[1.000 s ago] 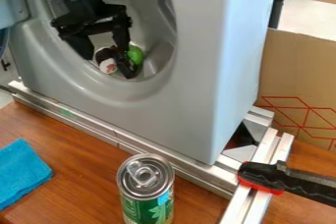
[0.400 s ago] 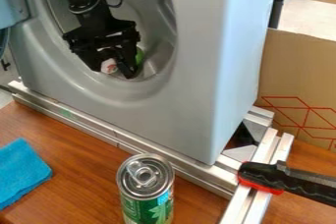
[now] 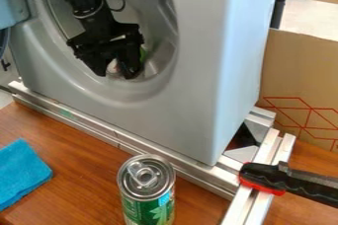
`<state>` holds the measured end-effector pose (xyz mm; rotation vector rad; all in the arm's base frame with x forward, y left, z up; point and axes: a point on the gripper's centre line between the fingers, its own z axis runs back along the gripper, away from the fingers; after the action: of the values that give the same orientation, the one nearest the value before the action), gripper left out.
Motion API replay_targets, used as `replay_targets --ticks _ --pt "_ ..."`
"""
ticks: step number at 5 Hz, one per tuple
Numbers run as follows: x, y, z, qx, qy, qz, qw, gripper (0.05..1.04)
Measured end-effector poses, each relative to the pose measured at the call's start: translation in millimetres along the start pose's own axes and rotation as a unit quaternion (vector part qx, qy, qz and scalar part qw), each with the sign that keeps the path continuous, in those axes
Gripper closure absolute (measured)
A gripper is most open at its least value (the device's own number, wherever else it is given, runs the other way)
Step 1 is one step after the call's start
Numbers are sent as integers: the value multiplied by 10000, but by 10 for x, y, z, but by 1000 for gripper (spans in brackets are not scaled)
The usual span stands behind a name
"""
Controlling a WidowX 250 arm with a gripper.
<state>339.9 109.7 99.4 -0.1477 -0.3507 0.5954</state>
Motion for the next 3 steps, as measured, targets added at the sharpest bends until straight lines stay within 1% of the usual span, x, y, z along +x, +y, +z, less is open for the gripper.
replay_targets --ticks 1,2,3 --pt "11 4 -22 4 -17 97 10000 114" --pt "31 1 -25 19 -39 143 9999 384" --pt "28 24 -43 235 -39 181 9996 667"
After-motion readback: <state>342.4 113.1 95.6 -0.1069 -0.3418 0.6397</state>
